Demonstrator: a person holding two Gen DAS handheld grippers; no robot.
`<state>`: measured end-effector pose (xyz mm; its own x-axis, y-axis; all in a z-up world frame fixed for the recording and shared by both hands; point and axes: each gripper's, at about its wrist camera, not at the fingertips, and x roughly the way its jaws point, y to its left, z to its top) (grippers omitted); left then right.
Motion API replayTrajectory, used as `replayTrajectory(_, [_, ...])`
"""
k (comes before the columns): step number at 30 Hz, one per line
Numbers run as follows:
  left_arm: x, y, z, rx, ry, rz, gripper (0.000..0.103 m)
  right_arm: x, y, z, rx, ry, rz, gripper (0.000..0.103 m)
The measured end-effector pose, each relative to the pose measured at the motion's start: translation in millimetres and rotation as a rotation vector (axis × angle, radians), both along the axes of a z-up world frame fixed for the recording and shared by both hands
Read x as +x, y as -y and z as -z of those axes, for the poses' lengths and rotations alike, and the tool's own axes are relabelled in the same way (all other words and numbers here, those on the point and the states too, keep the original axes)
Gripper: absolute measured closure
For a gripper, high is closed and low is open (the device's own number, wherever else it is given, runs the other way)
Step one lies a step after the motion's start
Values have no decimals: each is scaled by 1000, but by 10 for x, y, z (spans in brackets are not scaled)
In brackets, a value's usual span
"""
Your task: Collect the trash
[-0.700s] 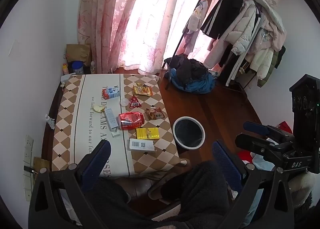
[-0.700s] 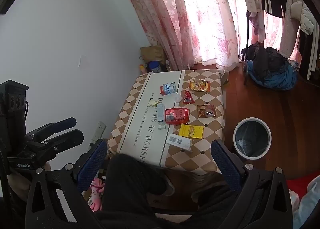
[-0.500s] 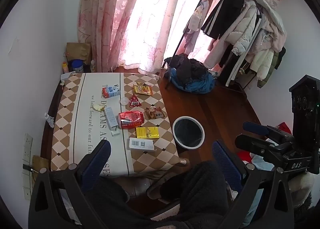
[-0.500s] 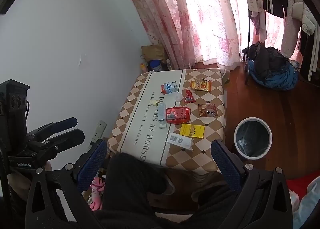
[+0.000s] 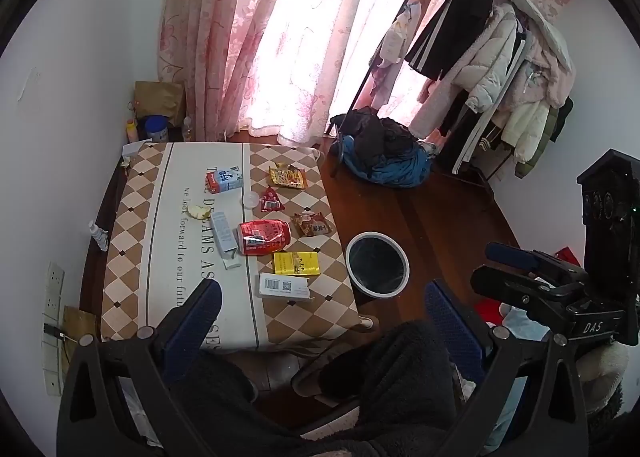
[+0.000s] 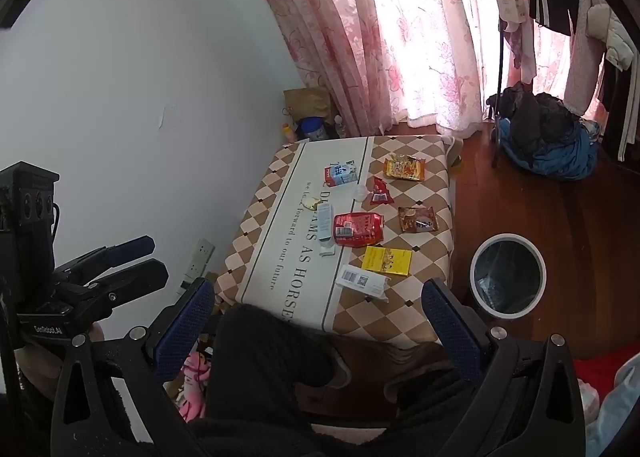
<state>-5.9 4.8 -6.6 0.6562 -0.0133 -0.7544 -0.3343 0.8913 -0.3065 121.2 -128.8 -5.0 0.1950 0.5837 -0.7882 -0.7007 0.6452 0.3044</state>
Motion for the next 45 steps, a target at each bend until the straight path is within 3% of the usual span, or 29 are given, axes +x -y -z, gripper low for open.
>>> replayTrajectory(45, [-20, -44, 8, -9, 4, -13, 0, 19, -89, -57, -8, 12, -29, 0])
